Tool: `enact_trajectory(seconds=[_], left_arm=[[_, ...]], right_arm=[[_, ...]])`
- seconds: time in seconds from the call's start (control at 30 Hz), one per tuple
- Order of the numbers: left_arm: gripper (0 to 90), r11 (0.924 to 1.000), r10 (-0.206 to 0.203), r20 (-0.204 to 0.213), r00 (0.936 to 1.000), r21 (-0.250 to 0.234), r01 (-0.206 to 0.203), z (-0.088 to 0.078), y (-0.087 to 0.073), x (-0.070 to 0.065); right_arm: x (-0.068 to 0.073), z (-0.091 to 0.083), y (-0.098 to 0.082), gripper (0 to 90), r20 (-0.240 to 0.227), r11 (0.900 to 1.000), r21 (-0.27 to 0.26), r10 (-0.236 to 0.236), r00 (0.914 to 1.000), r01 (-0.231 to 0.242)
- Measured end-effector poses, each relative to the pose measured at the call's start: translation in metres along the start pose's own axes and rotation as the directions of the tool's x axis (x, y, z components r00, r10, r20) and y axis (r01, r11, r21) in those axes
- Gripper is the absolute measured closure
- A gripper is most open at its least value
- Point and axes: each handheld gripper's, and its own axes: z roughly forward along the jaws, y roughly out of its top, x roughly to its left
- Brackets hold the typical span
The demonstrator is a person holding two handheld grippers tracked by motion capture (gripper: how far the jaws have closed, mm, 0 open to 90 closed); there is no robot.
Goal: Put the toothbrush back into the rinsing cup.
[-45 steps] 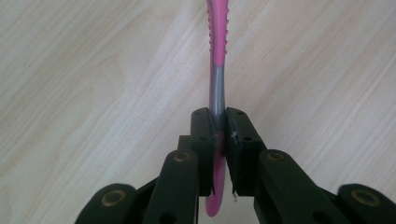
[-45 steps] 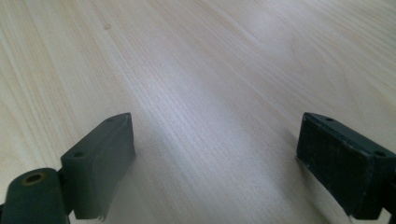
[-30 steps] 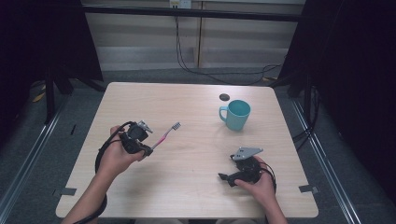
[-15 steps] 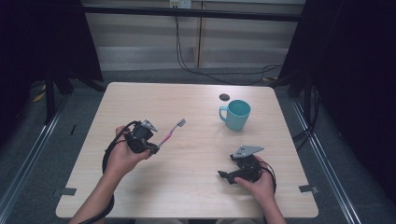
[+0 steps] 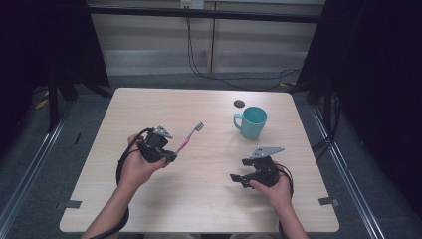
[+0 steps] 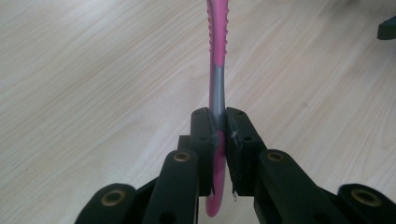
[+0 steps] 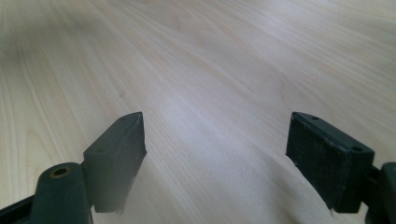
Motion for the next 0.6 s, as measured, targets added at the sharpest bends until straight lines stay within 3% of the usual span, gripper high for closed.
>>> enact_trajectory(seconds=[0.37,0.6], left_arm=[[82.4,0.998,-0.003,0.029,0.9996,-0.064,0.004,0.008,0.006,-0.011],[82.5,0.9962,0.0,0.07,0.9976,-0.087,0.006,0.013,0.013,-0.021]], right_arm=[[0.003,-0.009,0.031,21.3,-0.034,0.998,-0.054,0.031,0.9989,-0.033],[0.009,-0.009,0.05,22.5,-0.059,0.995,-0.084,0.046,0.9972,-0.051]])
